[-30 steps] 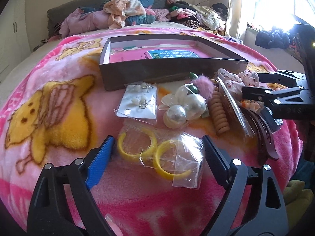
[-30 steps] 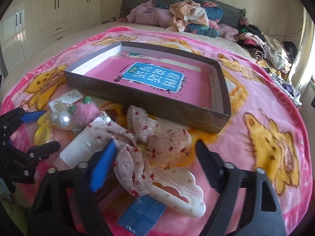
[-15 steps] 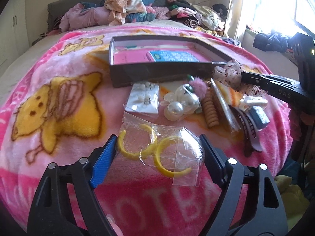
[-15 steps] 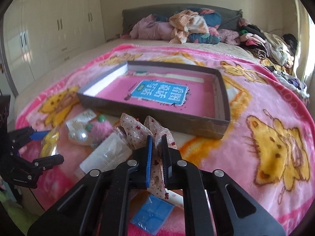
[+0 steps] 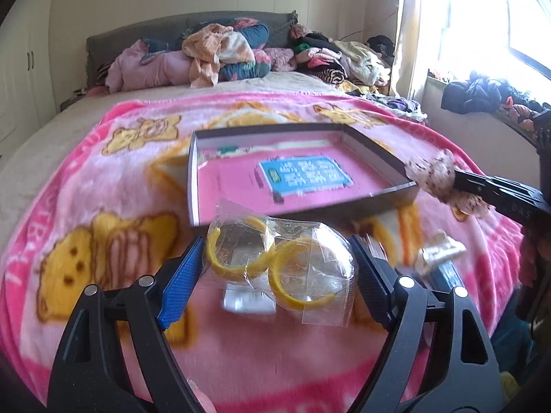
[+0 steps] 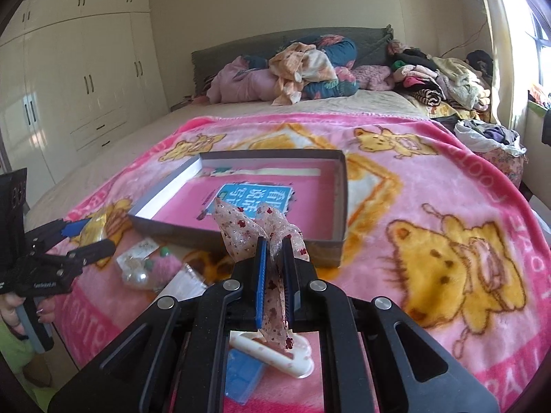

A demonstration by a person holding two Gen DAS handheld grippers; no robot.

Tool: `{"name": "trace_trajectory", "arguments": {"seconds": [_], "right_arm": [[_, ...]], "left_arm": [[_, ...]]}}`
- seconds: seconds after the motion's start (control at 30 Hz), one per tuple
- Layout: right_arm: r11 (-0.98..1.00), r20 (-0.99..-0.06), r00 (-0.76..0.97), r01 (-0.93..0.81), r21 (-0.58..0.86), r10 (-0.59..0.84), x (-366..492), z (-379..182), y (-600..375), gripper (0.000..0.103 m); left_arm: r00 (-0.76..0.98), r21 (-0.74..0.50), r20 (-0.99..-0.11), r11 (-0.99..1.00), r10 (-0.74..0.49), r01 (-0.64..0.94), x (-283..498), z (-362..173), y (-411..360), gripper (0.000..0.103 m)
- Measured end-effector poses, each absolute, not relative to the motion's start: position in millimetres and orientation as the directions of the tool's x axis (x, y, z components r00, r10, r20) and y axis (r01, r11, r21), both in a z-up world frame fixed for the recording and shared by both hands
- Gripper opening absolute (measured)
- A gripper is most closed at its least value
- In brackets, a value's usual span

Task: Organize jewelry
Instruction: 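Carry both items into the brown box and open both tools to release them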

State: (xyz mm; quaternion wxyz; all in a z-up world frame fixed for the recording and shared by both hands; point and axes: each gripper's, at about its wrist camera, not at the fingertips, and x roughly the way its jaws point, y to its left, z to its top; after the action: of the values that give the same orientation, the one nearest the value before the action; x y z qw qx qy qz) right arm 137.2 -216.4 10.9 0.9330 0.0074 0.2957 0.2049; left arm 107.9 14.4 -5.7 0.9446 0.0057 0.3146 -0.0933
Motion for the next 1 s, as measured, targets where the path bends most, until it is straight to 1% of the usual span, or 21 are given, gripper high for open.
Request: {"name": "trace_trajectory", "arguments": {"seconds": [0.43,0.77,1.0], "right_arm": [[0.927,-0.551,0.752,-0.355,0.124,0.362,158.6,16.0,-215.2,0.009],[0.929,-0.570,0.740,-0.348,0.130,0.357,186.6,17.6,-203.8,0.009],[0.934,-0.597,0.727,-0.336,0.122,0.340,206.5,11.7,-194.8,0.009]], "left_arm": [[0.795,-0.055,-0.590,0.990,-0.139,0.132,167.9,-4.9,20.2,0.073],[0.770,-0.074,-0.629,0.994,-0.107,0.077,202.9,-21.9,30.0,0.073],[0.757,-0.081,-0.645,0.994,-0.106,0.070,216.3,-32.0,29.6,0.073]]}}
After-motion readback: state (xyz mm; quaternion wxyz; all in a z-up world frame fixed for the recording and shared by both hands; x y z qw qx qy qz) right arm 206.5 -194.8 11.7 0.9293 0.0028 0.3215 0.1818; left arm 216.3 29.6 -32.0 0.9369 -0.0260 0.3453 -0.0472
